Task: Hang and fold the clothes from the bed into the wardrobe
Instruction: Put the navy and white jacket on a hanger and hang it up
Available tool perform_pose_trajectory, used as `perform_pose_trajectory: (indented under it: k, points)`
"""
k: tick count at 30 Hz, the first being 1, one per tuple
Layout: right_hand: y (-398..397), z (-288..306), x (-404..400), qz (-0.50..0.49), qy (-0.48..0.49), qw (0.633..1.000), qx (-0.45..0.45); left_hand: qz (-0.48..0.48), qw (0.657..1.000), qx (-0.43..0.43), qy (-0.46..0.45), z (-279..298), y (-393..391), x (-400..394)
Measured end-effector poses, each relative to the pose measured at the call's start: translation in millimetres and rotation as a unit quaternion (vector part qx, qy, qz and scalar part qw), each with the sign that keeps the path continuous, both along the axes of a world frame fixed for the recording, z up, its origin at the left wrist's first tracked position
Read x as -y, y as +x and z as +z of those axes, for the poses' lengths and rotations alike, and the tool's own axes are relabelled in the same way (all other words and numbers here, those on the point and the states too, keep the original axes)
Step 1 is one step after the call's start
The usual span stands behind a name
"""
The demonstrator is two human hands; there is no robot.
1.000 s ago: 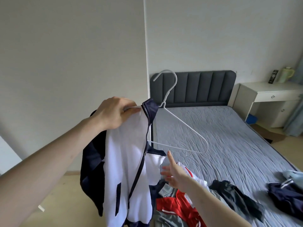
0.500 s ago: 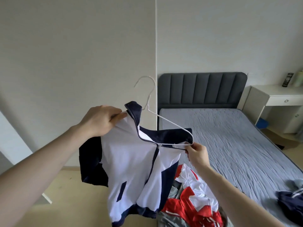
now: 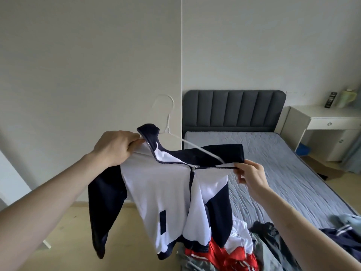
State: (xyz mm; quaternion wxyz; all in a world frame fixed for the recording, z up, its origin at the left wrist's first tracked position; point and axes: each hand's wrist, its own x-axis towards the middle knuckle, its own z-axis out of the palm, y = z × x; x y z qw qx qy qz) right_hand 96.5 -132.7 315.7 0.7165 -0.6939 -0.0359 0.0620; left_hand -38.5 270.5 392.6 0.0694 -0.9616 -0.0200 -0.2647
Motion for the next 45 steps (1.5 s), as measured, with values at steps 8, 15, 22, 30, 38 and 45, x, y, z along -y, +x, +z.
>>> perform_pose_trajectory:
  k: [8,15,22,30,38,45]
  points:
    - [-11,47,-21,0.014,-0.003,0.997,0.073,0.011,0.988,-0.141,0.061,-31,6,31]
    - [-87,101,-86,0.233,0.004,0.952,0.199,0.093,0.985,-0.122,-0.075,-50,15,41]
    - [-113,39,-95,0.398,-0.385,0.784,0.28,0.008,0.971,0.028,-0.237,-43,5,45]
    - [-56,56,-57,0.226,-0.308,0.853,0.356,-0.013,0.97,0.064,-0.235,-23,-20,39]
    - [36,76,-67,0.164,-0.422,0.825,0.339,0.024,0.969,0.084,-0.23,-1,-23,27]
    - [43,80,-105,0.25,-0.278,0.878,0.299,0.118,0.944,0.042,-0.304,5,-23,26]
